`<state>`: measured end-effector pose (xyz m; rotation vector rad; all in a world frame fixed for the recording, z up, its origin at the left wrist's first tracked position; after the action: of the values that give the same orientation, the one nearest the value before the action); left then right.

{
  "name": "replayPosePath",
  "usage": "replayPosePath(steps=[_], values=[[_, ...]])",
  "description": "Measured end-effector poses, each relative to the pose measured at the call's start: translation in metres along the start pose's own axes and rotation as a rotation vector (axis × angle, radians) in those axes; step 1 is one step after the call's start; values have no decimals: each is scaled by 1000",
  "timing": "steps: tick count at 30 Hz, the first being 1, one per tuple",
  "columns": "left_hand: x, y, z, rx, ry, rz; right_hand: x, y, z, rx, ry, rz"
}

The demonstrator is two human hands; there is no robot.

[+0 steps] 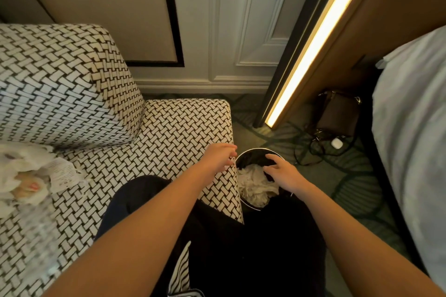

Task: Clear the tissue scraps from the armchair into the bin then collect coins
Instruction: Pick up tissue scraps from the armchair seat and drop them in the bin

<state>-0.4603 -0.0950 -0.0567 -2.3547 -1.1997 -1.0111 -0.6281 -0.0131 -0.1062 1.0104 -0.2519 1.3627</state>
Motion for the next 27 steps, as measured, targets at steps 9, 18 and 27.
replayPosePath(steps=[9,18,27], values=[[49,87,-1,135,-207,-148,57,-40,127,265,347,98],[120,214,58,248,-305,-390,98,-141,231,463,582,214],[157,284,158,422,-186,-585,104,-266,266,578,667,389]])
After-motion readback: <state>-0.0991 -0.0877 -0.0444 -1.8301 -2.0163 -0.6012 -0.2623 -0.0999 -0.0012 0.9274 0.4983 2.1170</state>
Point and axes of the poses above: each hand's wrist, its own x-axis away from the middle knuckle, its own y-axis out of the back of the hand, z = x × y, the point moved 4 cm from there along -x, towards the middle knuckle, and after that the axes turned 4 degrees about z, right-handed, at the moved point
